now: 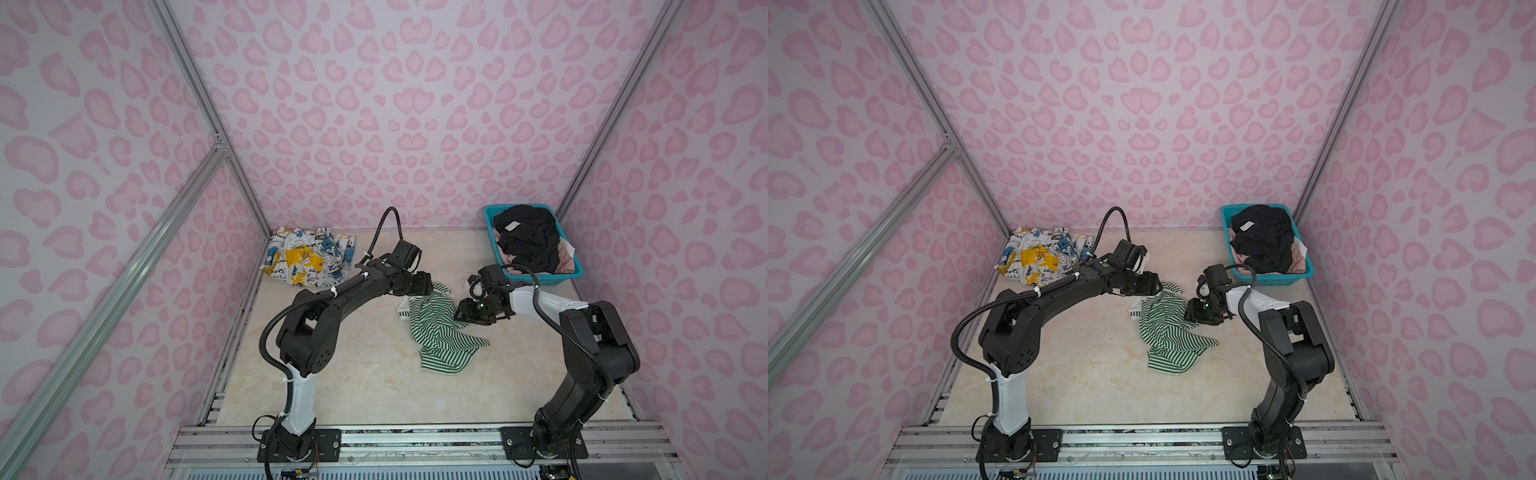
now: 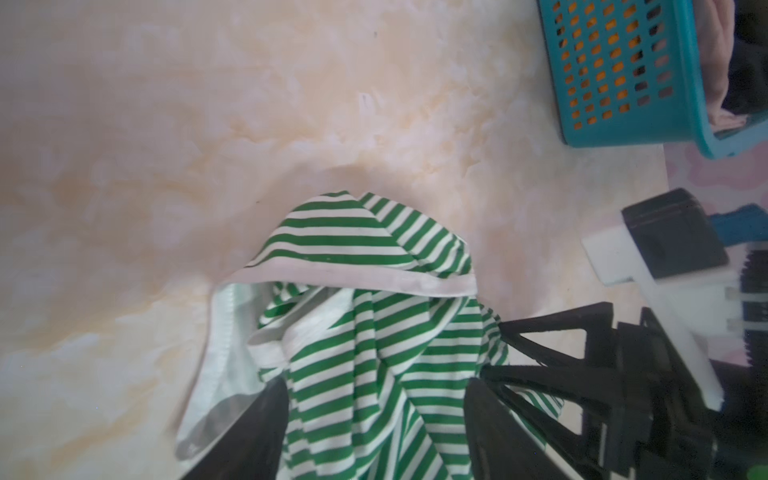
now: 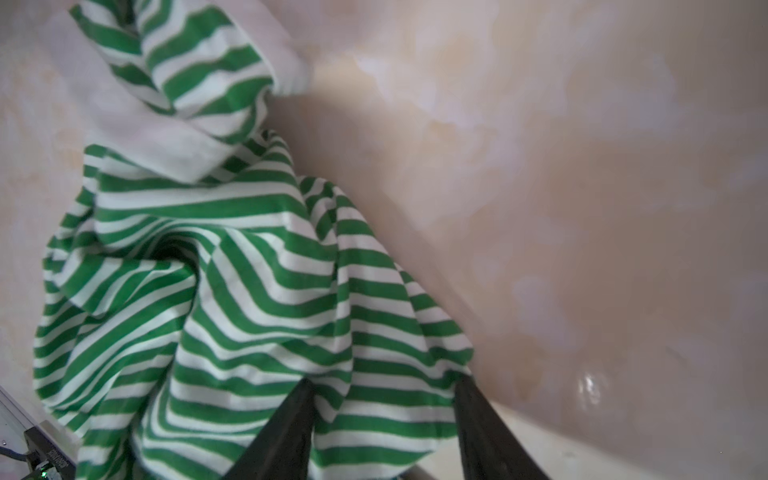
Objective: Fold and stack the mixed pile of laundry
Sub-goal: 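Grasp the striped shirt edge with the left gripper while right gripper grasps another edge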
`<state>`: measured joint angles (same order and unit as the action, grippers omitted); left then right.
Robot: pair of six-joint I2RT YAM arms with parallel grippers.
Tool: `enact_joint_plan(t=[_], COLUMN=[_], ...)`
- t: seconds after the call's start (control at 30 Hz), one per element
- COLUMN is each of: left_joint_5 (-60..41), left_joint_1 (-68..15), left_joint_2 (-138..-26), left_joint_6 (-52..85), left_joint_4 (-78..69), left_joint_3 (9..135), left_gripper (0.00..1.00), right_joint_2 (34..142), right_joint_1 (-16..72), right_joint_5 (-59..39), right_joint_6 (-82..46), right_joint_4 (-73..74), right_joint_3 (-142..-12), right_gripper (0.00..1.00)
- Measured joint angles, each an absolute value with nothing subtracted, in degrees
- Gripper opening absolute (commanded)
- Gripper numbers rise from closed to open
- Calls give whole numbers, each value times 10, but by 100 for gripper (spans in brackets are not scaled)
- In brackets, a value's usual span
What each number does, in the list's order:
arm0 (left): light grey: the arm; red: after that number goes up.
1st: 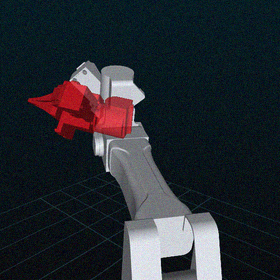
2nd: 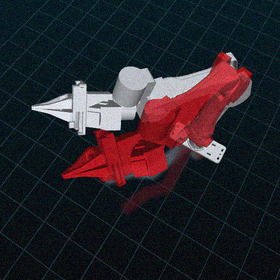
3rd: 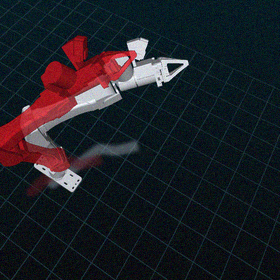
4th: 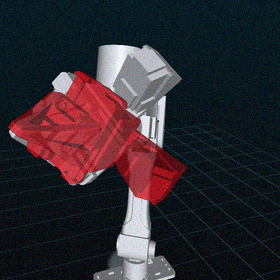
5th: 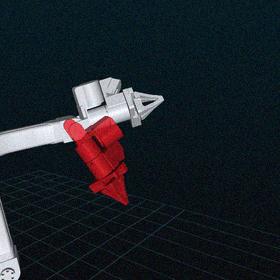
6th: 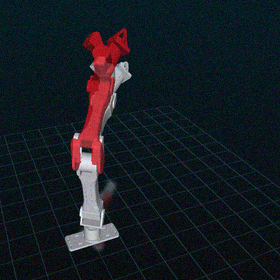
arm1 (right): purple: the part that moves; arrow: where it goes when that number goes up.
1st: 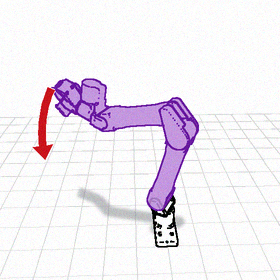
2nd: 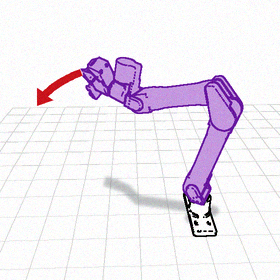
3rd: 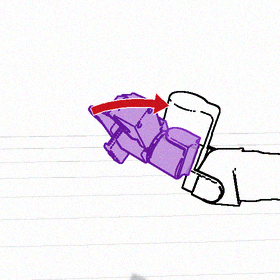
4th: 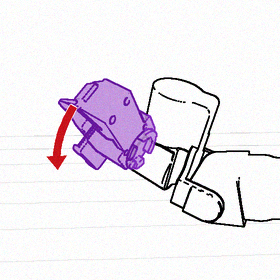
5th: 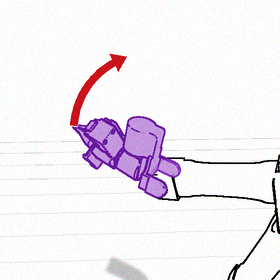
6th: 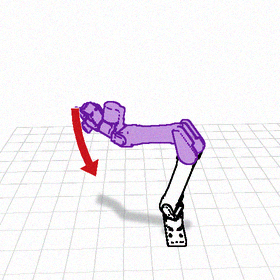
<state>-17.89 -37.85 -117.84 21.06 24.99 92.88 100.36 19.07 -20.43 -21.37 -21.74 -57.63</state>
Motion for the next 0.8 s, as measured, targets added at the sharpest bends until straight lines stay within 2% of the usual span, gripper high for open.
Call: enact_joint_plan(t=[0.17, 0.37, 0.47, 0.67, 0.8], left_joint_5=[-180, -190, -190, -175, -173], left_joint_1=[-389, -411, -413, -412, -412], left_joint_2=[-1232, -1254, -1269, -1308, -1333], left_joint_6=[207, 204, 211, 246, 271], left_joint_4=[278, 288, 288, 288, 286], left_joint_3=[986, 1009, 1018, 1037, 1068], left_gripper=[70, 71, 70, 65, 55], right_joint_2=[1004, 974, 957, 927, 905], right_joint_1=[189, 189, 189, 189, 189], right_joint_5=[-219, -258, -277, -289, -288], right_joint_6=[-215, -225, -233, -242, -241], right_joint_4=[-194, -153, -131, -121, -132], right_joint_3=[-557, -492, -461, -427, -418], right_gripper=[19, 4, 0, 0, 0])
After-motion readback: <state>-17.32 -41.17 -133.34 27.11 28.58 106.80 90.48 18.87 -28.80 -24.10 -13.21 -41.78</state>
